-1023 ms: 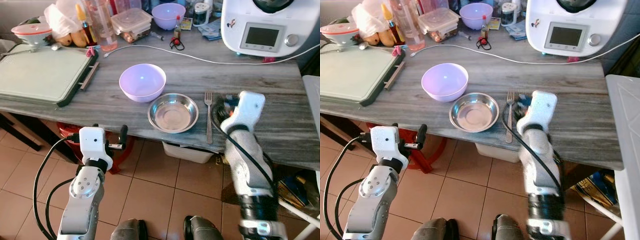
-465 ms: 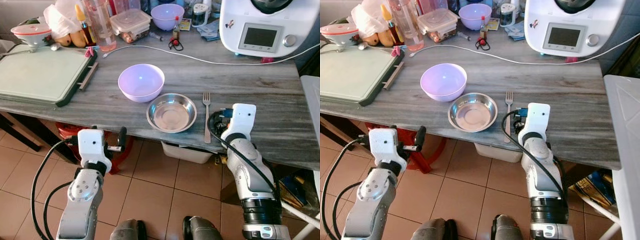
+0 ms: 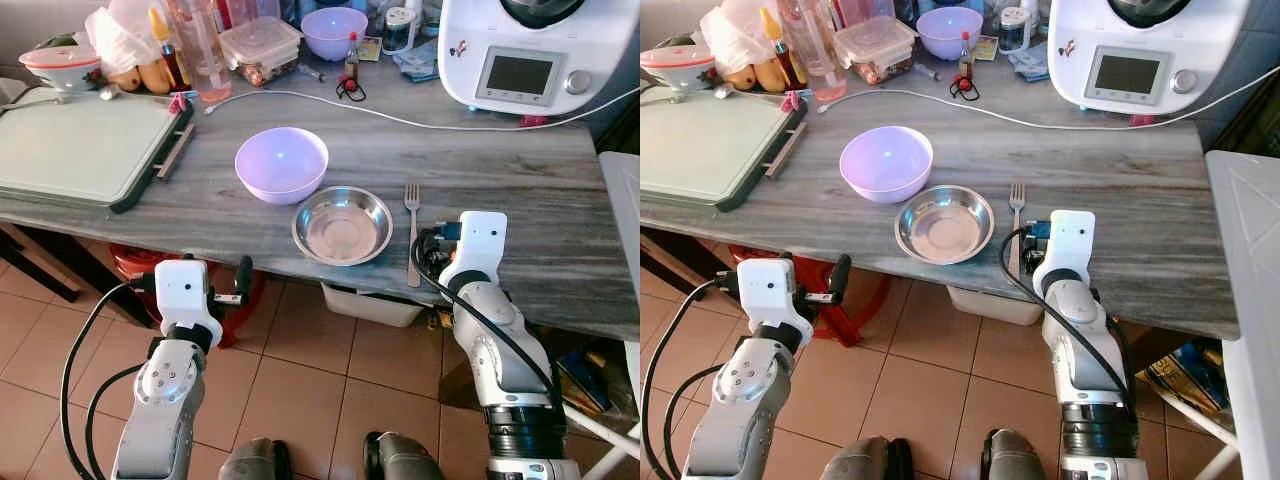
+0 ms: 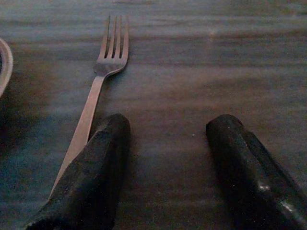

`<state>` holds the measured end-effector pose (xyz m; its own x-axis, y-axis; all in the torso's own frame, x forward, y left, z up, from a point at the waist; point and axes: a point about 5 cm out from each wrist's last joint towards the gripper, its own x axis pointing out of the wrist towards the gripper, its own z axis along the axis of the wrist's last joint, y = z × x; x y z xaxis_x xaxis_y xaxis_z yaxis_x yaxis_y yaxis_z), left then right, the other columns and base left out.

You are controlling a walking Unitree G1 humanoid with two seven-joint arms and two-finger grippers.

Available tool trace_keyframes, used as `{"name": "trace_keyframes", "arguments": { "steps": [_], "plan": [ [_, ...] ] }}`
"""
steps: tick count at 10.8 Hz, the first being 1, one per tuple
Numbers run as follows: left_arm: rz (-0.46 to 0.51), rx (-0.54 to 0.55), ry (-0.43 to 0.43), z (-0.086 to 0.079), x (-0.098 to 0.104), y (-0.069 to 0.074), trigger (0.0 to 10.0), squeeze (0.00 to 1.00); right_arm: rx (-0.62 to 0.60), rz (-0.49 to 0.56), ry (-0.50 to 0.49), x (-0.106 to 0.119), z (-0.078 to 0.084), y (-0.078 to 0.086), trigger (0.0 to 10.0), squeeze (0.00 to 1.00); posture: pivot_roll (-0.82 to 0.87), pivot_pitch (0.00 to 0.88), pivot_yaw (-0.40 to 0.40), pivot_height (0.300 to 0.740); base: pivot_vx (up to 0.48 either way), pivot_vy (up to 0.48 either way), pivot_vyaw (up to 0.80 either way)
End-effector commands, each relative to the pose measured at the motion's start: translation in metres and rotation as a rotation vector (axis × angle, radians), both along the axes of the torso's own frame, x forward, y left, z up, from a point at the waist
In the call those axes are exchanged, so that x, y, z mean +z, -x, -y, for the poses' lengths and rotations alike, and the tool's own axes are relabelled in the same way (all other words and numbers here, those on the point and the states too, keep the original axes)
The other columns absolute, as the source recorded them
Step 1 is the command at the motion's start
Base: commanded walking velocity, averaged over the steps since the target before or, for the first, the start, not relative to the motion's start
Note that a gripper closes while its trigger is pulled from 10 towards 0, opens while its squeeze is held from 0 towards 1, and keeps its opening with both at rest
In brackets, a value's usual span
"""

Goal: Setting the table

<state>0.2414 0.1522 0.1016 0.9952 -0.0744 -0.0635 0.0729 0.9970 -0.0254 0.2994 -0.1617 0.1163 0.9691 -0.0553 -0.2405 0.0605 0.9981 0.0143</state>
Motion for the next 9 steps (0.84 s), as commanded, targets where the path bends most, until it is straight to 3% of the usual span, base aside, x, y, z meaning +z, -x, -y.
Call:
{"name": "trace_keyframes", "arguments": {
  "steps": [1,9],
  "plan": [
    [0.001,0.002,-0.001,-0.003,0.001,0.001,10.0,0.0,0.048,-0.071,-0.033,-0.013,-0.011,0.005,10.0,0.0,-0.02,0.137,0.062,0.74,0.0,0.0,0.0],
    [-0.004,0.004,0.002,-0.001,0.0,0.0,10.0,0.0,0.134,-0.072,-0.073,-0.011,-0.022,0.003,10.0,0.0,-0.02,0.137,0.059,0.74,0.0,0.0,0.0]
  ]
}}
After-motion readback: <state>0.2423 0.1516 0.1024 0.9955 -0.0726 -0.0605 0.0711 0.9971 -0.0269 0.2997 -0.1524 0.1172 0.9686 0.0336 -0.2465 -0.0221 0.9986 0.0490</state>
